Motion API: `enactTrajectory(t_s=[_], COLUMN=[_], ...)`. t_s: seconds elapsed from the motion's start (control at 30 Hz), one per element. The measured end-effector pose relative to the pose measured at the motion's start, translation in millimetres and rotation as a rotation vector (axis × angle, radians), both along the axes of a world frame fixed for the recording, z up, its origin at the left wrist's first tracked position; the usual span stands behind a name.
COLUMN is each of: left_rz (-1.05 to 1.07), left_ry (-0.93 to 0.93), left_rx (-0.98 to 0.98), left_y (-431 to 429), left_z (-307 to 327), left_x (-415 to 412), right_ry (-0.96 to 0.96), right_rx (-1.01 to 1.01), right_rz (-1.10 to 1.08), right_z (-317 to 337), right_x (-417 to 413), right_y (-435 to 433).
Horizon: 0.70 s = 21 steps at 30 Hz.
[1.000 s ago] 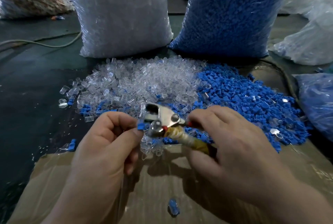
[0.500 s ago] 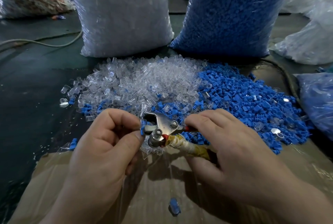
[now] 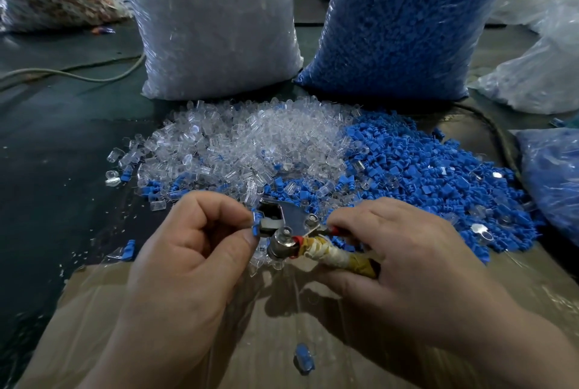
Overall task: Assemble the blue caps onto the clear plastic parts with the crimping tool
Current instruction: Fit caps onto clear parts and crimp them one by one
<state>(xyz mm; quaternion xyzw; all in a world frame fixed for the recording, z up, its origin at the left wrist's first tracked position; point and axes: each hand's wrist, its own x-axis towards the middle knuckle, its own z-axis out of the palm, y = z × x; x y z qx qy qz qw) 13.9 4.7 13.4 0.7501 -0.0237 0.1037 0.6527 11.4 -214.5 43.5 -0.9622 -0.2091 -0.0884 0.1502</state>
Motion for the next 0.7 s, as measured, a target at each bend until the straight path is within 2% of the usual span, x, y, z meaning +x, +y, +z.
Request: enactTrajectory(t_s=[0.13,0.2,0.3,0.4,0.5,0.57,0.7], left_rz=[0.072,0.017,-0.058,-0.075,-0.053,-0.052,-0.071], left_ry=[0.056,0.104,0.159,0.168,0.163,0.147,0.058], left_rx=[0.045,0.081,0.093,0.104,0.110,0.130,0.262], left_y=[5.5,2.7,-4.8,-8.6,-8.7,-10.3,-14.3], left_z=[-3.7,-4.6,-6.7,-6.9,-7.3,-8.1,-5.3], left_x=[5.1,3.6,-2.7,-4.7,-4.6,-6.0,-13.8], right_ry=[-0.021,-0.003,0.098,0.140,-0.014,-0.104,-0.121], right_rx=[-0.161,-0.229,-0.295,-0.268,-0.089,-0.019,-0.074], right_rz=[-0.162,-0.260,-0.285,-0.245,-0.178,-0.058,0.107], right_z=[-4.1,-4.5,-4.1,-2.9,-0.6,-0.7,-5.4], right_x=[9.0,15.2,22.9,23.8,11.1,1.8,-1.2], right_y=[-3.9,-3.7,0.5,0.0,6.5,17.4,28.9])
